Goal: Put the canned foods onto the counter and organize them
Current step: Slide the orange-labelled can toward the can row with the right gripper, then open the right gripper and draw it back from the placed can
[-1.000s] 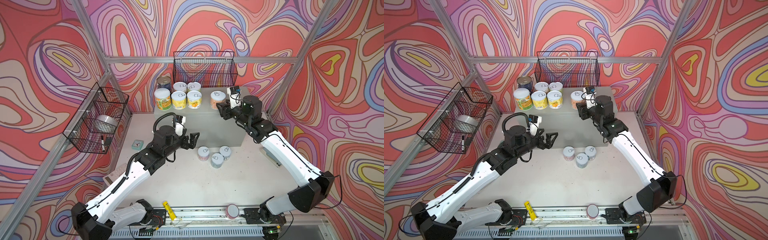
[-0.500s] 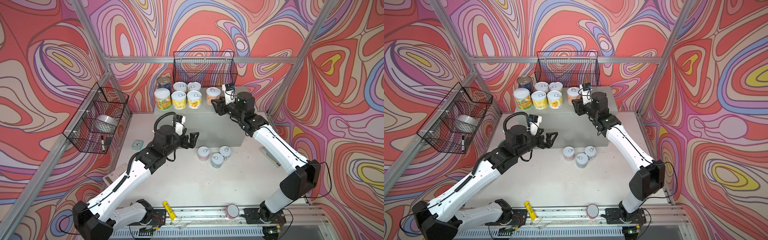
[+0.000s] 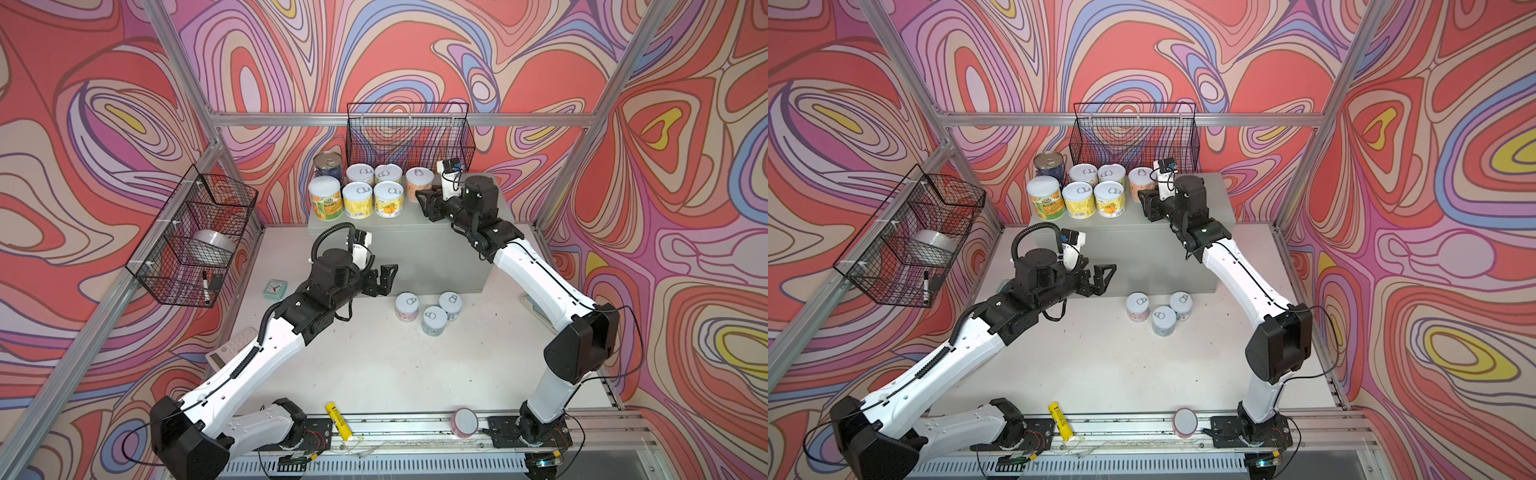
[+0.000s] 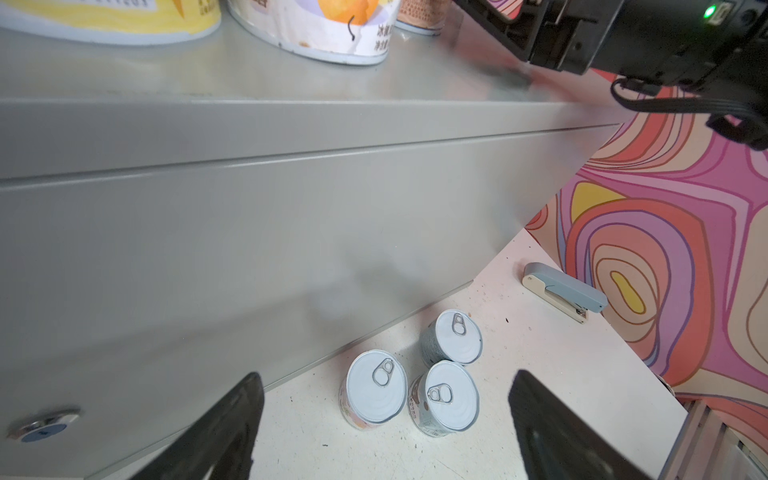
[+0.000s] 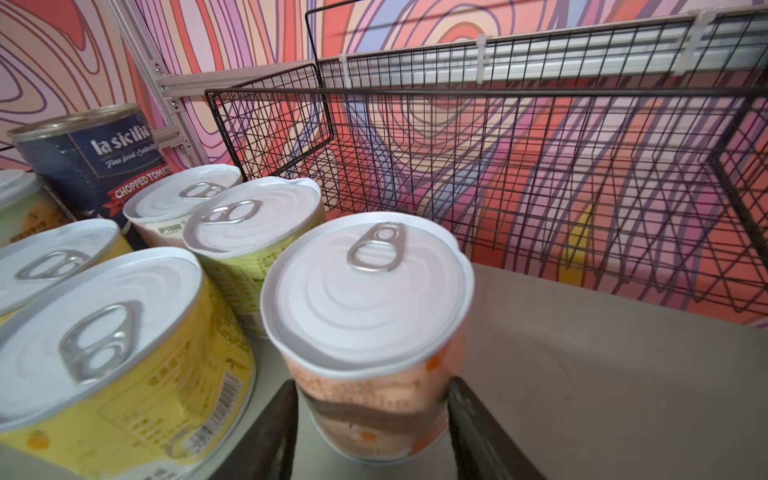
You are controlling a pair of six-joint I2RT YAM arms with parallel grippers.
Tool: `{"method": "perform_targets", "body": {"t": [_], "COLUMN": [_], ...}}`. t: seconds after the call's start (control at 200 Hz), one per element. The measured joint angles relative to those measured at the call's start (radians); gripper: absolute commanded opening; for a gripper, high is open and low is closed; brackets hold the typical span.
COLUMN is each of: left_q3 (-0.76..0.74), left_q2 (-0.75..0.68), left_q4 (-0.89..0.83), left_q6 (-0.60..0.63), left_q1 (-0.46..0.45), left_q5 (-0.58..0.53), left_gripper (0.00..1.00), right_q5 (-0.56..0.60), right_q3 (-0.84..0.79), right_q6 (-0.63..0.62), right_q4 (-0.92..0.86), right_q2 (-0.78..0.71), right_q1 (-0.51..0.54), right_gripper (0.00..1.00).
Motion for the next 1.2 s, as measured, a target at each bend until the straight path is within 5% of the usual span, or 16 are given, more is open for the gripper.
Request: {"method": "perform_targets", "body": {"t": [0.871, 1.197], "left_q3": [-0.016, -0.157], "left_q2": [0.0, -0.021], "left_q4": [0.008, 0.077], "left_q6": [0.0, 0.0], "left_q1": [0.013, 0.013], "left_q5": [0.02, 0.064], "left_gripper": [0.95, 0.99], "right_q5": [0.031, 0.052], "right_q3": [0.057, -0.092], "right_q6": [-0.002, -0.004], "right_q4": [-0.032, -0.135], "right_q2": [0.043, -0.213], "right_q1": [0.0, -0.001], "right_gripper": [0.59, 0.7]}}
